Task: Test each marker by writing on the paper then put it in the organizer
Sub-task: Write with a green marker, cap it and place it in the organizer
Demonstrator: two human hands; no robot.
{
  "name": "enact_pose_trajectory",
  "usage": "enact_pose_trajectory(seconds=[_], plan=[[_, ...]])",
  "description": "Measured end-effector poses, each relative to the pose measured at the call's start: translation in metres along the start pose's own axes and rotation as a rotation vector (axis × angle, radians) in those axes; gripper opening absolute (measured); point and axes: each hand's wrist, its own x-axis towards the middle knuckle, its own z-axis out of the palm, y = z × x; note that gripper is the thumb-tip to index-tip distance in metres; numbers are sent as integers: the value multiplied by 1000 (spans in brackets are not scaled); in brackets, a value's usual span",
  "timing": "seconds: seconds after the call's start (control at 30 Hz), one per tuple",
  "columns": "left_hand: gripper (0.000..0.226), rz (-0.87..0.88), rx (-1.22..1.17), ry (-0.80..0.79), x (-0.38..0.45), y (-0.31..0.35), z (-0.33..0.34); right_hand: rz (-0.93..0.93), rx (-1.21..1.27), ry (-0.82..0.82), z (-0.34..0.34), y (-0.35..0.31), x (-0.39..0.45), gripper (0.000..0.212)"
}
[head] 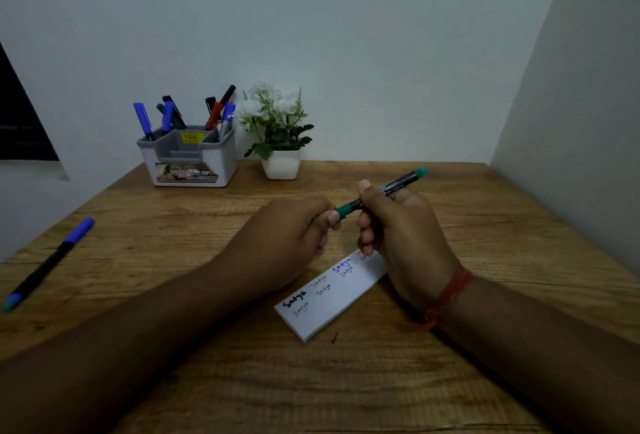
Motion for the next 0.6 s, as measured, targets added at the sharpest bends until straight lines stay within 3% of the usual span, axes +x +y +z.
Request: enact_pose_trajectory(seconds=[0.27, 0.43, 0.6], plan=[[27, -46, -105, -9, 0, 4, 3, 33, -27, 52, 2, -1, 0, 25], [31, -237, -161, 15, -7, -16, -12, 8, 251, 364, -41, -24, 25, 30], [17, -122, 58, 8, -2, -16, -9, 42, 204, 201, -35, -18, 30, 19]])
